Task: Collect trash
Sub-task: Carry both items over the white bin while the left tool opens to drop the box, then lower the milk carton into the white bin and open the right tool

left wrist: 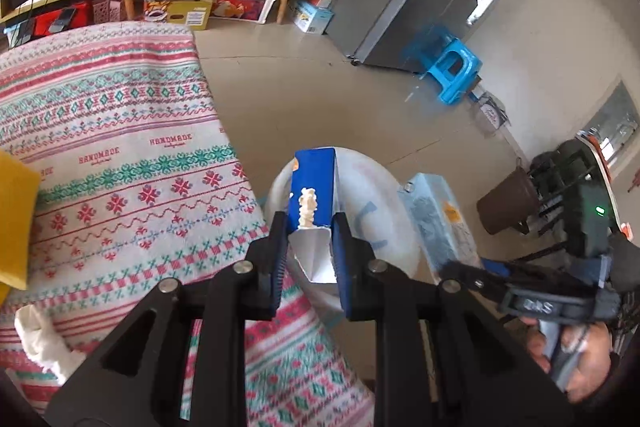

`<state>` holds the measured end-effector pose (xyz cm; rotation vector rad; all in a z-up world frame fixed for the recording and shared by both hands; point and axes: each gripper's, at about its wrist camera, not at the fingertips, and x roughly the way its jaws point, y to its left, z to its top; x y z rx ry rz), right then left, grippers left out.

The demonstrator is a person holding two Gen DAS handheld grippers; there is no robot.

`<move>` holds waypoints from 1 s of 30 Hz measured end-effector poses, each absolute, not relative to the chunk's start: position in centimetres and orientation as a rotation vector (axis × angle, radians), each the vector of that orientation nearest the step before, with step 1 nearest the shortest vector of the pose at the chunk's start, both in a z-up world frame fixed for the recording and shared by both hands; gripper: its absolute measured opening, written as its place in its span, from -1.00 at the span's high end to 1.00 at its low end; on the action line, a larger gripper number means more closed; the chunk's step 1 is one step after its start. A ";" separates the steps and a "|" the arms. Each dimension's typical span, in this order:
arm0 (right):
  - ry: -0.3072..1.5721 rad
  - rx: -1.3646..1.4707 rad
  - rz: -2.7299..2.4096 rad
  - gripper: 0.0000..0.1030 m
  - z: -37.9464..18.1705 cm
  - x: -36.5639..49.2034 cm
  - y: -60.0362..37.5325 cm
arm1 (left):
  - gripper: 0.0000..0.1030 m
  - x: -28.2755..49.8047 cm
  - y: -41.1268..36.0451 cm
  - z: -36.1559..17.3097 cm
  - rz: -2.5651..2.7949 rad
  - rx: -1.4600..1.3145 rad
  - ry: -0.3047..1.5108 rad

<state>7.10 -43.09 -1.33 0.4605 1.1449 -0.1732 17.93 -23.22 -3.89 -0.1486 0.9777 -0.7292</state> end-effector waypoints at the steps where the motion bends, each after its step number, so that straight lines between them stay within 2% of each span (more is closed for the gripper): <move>1: 1.144 0.460 -0.174 -0.05 -1.3 6.9 -43.3 | 0.53 17.9 -23.4 -3.9 -0.722 -0.142 0.973; 6: 1.146 0.445 -0.179 -0.05 -1.3 7.2 -43.1 | 0.45 17.8 -23.8 -3.9 -0.665 -0.044 0.938; 8: 1.150 0.442 -0.178 -0.05 -1.4 7.4 -43.1 | 0.27 17.9 -23.4 -4.0 -0.647 -0.029 0.945; 10: 1.153 0.437 -0.177 -0.06 -1.5 7.6 -42.9 | -0.18 17.7 -22.7 -3.8 -0.637 -0.033 0.948; 13: 1.156 0.428 -0.173 -0.06 -1.5 7.9 -42.6 | -0.45 17.0 -21.4 -3.4 -0.612 -0.020 0.942; 26: 1.182 0.395 -0.200 -0.06 -2.0 10.2 -42.1 | -0.75 15.2 -17.2 -0.4 -0.473 0.134 0.930; 28: 1.184 0.389 -0.206 -0.06 -2.2 10.6 -41.9 | -0.88 14.9 -16.3 -0.1 -0.443 0.149 0.929; 30: 1.178 0.380 -0.217 -0.07 -2.1 10.9 -41.8 | -0.89 14.7 -15.5 0.0 -0.423 0.156 0.926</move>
